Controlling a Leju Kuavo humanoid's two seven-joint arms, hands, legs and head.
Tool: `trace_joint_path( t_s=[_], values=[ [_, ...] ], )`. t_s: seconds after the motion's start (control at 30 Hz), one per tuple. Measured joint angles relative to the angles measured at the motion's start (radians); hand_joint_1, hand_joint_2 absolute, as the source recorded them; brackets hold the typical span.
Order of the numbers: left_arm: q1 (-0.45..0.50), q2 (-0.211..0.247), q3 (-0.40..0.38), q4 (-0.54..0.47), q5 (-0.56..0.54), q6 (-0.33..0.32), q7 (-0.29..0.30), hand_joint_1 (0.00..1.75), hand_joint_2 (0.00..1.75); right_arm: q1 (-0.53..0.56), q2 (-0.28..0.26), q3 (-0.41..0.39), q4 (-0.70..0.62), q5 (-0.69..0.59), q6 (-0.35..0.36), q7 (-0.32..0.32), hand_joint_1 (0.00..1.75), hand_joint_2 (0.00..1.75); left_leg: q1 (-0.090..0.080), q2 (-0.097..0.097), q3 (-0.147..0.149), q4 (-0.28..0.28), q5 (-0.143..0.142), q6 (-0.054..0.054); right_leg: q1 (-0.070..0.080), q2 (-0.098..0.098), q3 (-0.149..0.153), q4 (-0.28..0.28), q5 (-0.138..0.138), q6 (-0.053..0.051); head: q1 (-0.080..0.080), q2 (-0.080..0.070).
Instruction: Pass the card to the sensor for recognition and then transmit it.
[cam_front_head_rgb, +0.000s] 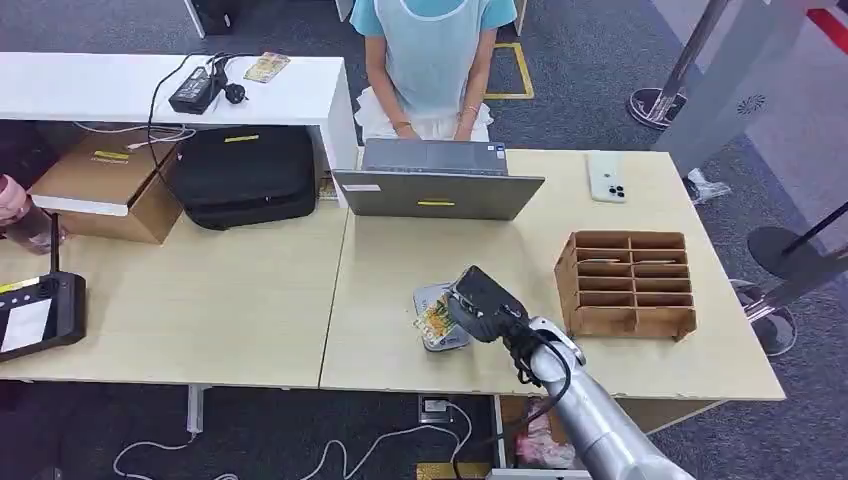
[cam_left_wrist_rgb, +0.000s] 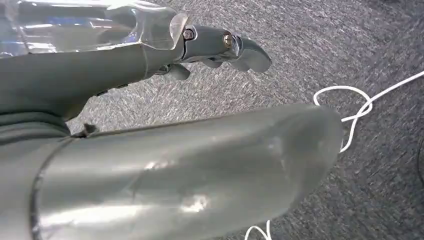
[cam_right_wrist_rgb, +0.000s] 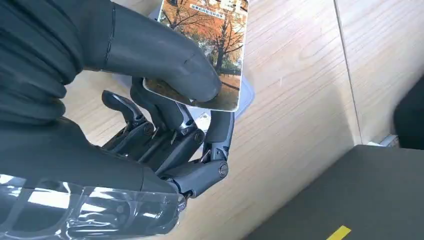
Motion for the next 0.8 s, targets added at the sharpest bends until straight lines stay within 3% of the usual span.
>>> trace_joint_path(
  t_s=[0.8],
  values=[
    [-0.050,-0.016,-0.067,0.000,-0.030,-0.008,0.039,0.00,0.00,-0.040,0.009,-0.002,0.122,-0.013,-0.009,0.023,1.75,1.75,0.000,0.001,0.000,0.000,0.000,0.000,0.000,0.001,-0.001,0.000,0.000,0.000,0.000,0.000]
  ],
)
